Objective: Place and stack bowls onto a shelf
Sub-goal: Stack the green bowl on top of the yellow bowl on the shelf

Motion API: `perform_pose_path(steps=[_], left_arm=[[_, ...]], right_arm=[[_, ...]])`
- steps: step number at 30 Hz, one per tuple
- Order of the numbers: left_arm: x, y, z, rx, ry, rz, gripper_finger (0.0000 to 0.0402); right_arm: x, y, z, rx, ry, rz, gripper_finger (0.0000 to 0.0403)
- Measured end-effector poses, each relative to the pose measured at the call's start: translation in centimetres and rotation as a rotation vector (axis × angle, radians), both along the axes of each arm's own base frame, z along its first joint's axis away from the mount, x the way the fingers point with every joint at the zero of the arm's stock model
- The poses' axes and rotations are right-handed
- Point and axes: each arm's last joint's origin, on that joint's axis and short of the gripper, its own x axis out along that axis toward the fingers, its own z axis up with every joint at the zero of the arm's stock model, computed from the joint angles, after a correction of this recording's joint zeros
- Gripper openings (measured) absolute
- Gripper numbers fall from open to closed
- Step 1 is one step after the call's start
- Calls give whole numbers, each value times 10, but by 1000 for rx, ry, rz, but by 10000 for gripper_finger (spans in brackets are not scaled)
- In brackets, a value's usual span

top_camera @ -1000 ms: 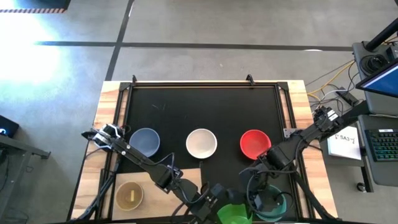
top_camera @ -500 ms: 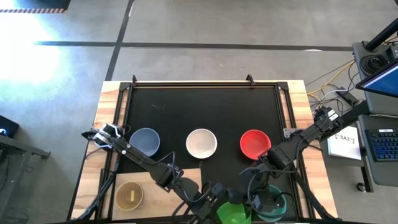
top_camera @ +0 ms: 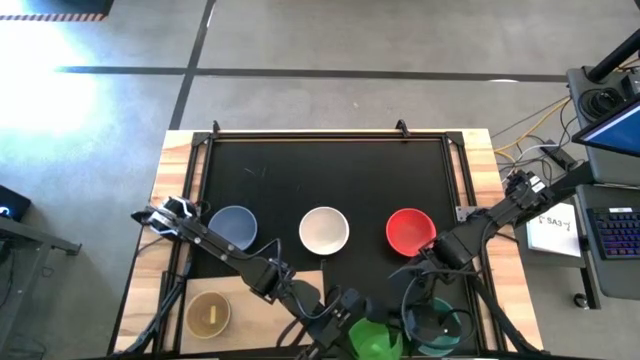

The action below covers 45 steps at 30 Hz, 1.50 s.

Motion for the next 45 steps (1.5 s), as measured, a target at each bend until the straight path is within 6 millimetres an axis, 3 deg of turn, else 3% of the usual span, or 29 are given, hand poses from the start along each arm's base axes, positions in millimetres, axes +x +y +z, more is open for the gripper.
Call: perform_pose_path(steps=[10, 17, 22, 26, 30, 32, 37, 45], left_arm=[[2, 20, 6, -17, 88, 59, 1], [1, 38, 14, -42, 154, 71, 1], [-2, 44, 0, -35, 317, 68, 0], [-5, 49, 9, -52, 328, 85, 1], [-6, 53, 2, -14, 397, 117, 1], [-9, 57, 3, 18, 440, 162, 0], [-23, 71, 28, 103, 556, 333, 0], [-64, 79, 43, 160, 958, 689, 0]], right_arm=[[-2, -14, 27, -51, 122, -262, 215], [-4, -29, 50, -120, 104, -427, 217], [-9, -47, 77, -154, 71, -651, 217], [-17, -61, 90, -186, 113, -802, 217], [-25, -74, 100, -220, 138, -937, 217], [-29, -82, 103, -246, 152, -1023, 217], [-41, -99, 109, -284, 238, -1183, 217], [-51, -115, 102, -352, 378, -1311, 216]])
